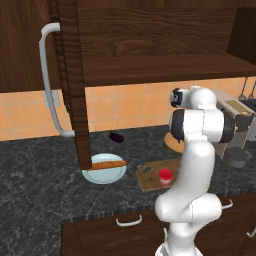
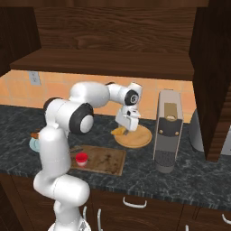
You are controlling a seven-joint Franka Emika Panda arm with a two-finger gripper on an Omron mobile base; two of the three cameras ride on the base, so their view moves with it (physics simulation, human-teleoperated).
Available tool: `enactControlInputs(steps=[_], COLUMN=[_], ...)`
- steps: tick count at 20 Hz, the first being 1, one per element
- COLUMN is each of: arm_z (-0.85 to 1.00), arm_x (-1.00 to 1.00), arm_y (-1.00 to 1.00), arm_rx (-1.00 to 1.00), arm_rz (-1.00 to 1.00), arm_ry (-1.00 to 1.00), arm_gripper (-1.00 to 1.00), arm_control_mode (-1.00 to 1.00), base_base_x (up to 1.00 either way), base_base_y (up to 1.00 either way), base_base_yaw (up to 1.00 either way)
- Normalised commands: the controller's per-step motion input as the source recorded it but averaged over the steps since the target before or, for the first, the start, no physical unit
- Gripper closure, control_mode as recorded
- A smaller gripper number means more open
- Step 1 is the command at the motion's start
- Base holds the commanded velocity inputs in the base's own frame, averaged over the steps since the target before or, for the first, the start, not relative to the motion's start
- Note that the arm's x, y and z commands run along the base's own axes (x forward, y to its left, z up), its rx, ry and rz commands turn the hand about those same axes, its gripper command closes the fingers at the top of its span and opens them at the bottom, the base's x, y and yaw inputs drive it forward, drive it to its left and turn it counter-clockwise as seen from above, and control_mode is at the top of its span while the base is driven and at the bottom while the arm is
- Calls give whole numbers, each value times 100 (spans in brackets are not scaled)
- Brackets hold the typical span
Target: From the different types of pastries on the counter, select a croissant and place it on the cutting board. Then retrieve a jar of jam from the cabinet and place it alongside the croissant on the cutting board.
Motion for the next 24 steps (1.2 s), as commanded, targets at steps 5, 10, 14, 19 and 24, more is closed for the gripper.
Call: enactControlInputs(steps=[5, 10, 14, 19, 24], arm_z=[-1, -24, -16, -14, -41], arm_x=[-100, -92, -19, 44, 2], arm_y=[57, -4, -36, 35, 0], arm_rx=[0, -2, -2, -8, -10], arm_rz=[-12, -2, 0, 0, 2], arm_ry=[0, -11, -10, -1, -1], arm_gripper=[100, 100, 100, 100, 100], arm_control_mode=[-100, -100, -100, -100, -100], base_base_x=[0, 0, 0, 0, 0], base_base_y=[0, 0, 0, 0, 0], base_base_yaw=[0, 0, 0, 0, 0])
